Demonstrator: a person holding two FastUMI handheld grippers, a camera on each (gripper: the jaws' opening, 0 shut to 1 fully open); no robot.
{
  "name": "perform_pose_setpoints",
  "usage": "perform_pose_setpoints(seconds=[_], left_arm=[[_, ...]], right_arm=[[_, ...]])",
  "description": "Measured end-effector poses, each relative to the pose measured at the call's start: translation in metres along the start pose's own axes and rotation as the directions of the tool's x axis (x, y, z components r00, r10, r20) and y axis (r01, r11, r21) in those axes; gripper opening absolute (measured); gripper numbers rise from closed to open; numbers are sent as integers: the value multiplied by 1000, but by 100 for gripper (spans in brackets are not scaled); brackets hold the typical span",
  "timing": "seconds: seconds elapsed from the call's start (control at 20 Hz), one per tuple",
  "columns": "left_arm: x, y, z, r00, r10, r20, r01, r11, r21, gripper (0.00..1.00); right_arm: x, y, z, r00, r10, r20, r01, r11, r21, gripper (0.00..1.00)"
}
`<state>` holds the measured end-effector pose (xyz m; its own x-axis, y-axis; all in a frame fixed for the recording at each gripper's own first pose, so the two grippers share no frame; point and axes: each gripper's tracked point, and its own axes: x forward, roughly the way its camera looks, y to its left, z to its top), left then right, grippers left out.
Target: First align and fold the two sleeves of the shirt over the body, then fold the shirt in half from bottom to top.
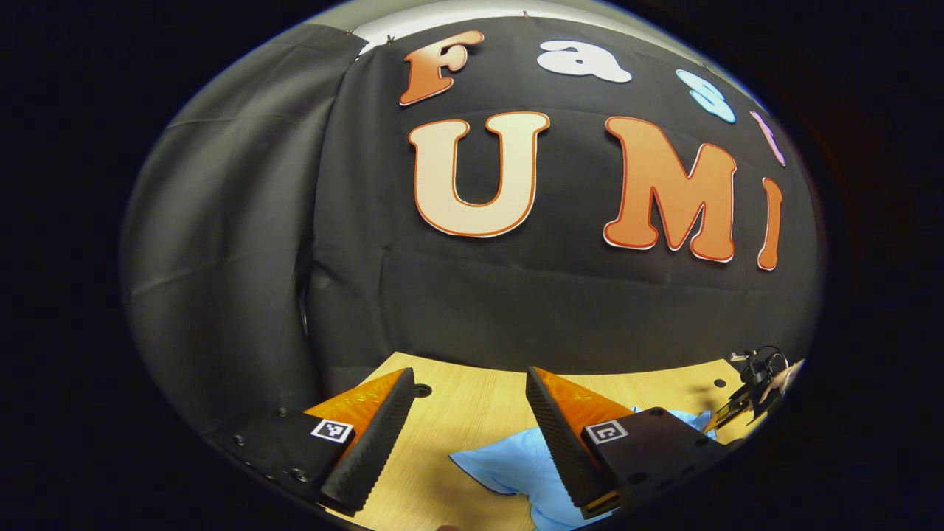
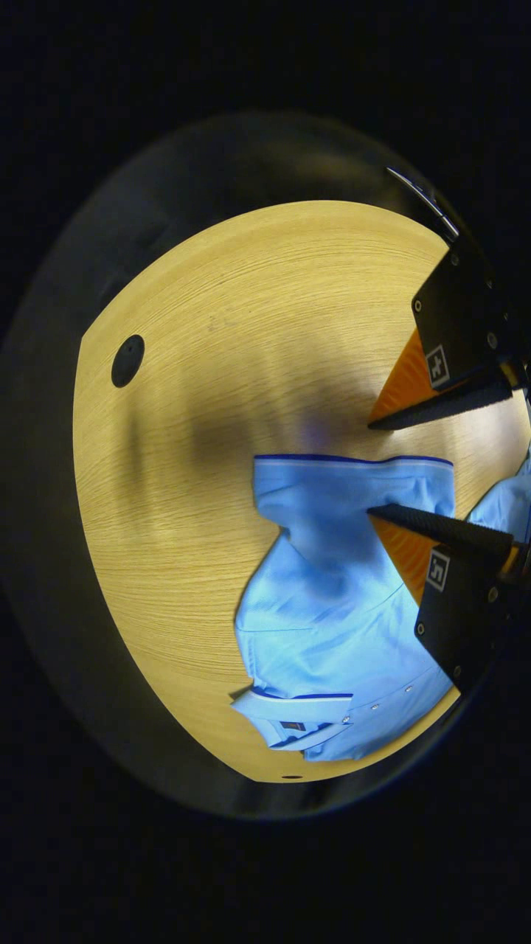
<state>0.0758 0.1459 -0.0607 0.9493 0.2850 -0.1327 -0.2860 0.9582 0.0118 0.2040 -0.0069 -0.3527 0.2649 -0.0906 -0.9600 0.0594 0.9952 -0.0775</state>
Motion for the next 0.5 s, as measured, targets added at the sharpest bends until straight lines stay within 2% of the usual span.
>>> perform_pose_setpoints(seconds=[0.05, 0.2, 0.3, 0.4, 0.5], left_arm=[[0, 0, -1, 1000, 2, -3, -2, 1000, 2, 95], [0, 3, 0, 1000, 9, -8, -9, 1000, 13, 95], [-2, 8, 0, 1000, 15, -3, -15, 1000, 20, 95], [-4, 16, 0, 1000, 24, 0, -24, 999, 27, 95], [-2, 21, -3, 1000, 29, -6, -29, 999, 25, 95]], right_arm=[[-1, 1, 0, 1000, 0, -1, 0, 1000, 8, 59], [-2, 3, 1, 1000, 8, 15, -8, 1000, 21, 25], [-4, 8, 1, 1000, 7, 25, -8, 1000, 17, 12], [-13, 11, 4, 998, -2, 58, 3, 1000, -17, 5], [-31, 19, 9, 995, -3, 101, 9, 998, -57, 4]])
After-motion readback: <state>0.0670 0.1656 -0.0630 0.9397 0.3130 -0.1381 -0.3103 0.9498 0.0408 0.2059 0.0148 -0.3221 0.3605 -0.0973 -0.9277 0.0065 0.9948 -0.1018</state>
